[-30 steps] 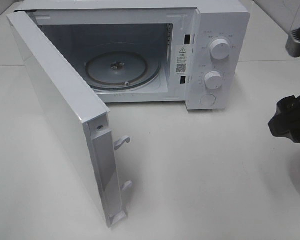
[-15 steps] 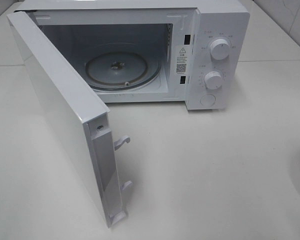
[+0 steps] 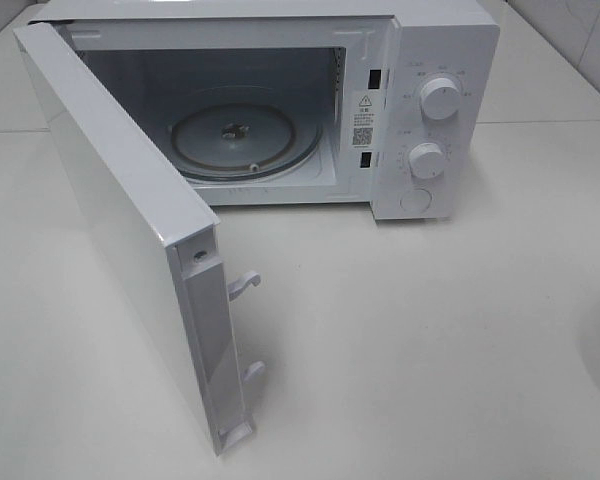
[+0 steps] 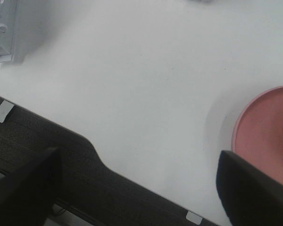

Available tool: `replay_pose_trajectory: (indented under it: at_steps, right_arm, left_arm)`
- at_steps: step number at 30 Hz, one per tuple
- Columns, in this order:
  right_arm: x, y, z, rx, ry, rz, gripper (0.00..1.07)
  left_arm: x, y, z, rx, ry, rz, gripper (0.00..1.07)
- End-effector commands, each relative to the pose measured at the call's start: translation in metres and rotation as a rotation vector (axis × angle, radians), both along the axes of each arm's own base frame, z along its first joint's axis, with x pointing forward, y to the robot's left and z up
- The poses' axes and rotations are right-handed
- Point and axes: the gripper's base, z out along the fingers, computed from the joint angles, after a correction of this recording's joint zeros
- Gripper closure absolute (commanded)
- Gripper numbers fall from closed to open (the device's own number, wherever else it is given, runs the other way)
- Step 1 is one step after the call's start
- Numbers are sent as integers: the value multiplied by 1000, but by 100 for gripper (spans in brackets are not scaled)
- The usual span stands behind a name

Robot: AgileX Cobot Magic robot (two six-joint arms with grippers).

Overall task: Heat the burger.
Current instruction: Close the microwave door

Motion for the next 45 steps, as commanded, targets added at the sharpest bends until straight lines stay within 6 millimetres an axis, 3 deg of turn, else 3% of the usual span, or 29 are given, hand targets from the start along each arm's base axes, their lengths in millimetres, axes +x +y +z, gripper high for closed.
replay_pose_trajectory:
  at_steps: [1,19,26,45]
  right_arm:
    - [-8,-6,-8,-11,-36,-26,31]
    - [-48,-17,-5,78,-365,-387,31]
    - [-39,-13,-9,124,-403,-399,31]
    - [-39,-13,-9,120,-407,-422,32]
  left_arm:
    - [-2,0,0,-2,-12,-2,7]
    - [-2,0,0,-2,-12,-2,7]
    - [-2,0,0,-1,-10,-2,7]
    - [-1,0,0,-2,-8,-2,7]
